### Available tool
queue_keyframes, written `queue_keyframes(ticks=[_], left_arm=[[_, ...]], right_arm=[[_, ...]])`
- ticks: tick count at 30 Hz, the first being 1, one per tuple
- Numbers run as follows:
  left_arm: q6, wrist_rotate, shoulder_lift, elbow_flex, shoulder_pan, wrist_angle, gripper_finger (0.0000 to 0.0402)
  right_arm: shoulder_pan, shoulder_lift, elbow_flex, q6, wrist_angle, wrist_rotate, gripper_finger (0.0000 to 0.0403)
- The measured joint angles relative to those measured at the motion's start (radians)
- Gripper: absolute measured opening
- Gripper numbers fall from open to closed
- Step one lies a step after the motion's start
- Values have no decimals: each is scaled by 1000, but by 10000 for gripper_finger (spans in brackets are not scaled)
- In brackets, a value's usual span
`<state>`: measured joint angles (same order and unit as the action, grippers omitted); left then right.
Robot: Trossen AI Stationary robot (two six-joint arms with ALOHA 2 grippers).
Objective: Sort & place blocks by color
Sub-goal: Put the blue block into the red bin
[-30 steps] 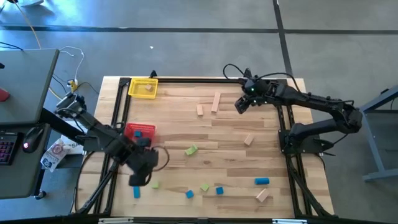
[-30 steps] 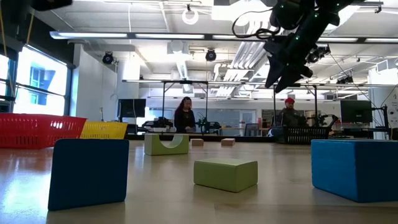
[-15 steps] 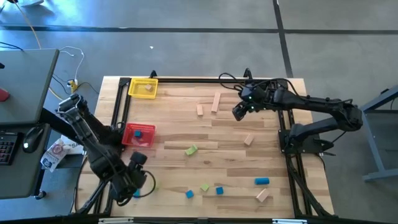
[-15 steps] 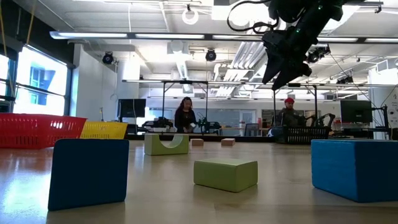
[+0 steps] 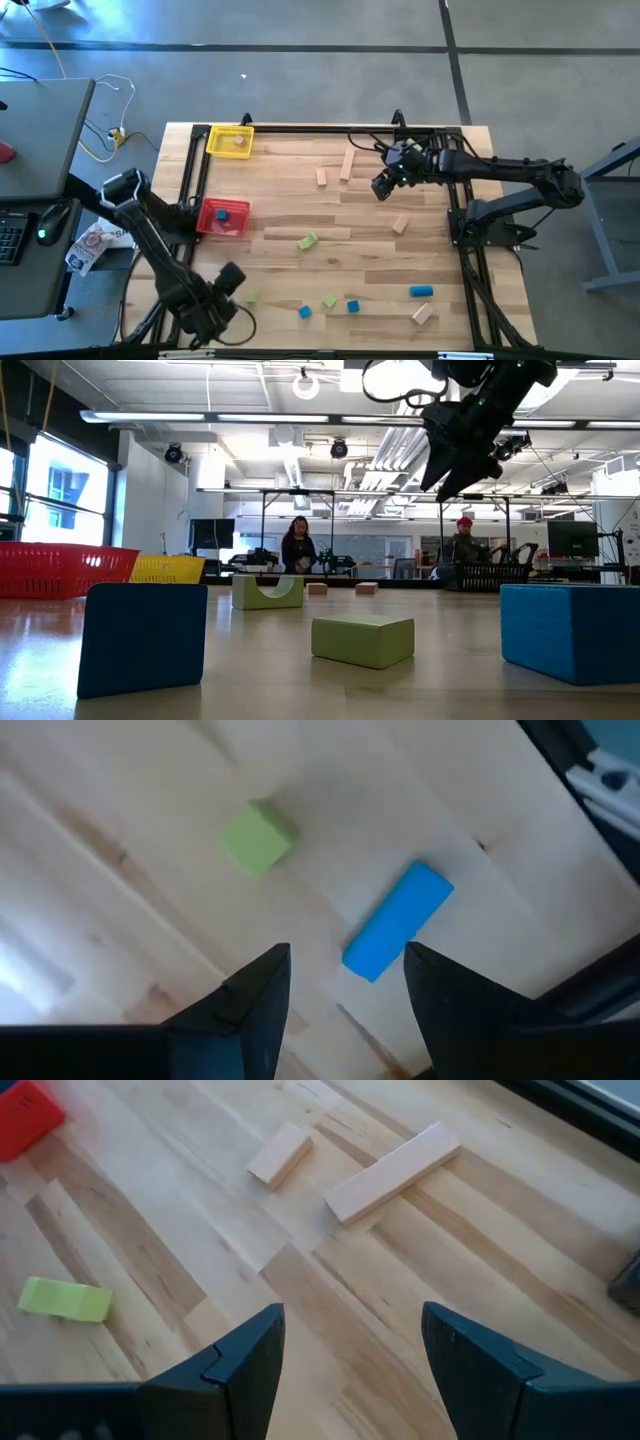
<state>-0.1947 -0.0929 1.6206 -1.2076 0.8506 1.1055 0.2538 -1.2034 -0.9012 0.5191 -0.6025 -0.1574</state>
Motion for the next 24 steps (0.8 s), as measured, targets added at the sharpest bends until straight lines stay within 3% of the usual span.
queue_keyframes(ticks=[10,24], left_arm=[[31,59,104,0,45,-6,184],[157,56,177,0,59,-7,184]], right_arm=[[-37,0,0,35,0,-1,222],[-40,0,0,34,0,-1,222]])
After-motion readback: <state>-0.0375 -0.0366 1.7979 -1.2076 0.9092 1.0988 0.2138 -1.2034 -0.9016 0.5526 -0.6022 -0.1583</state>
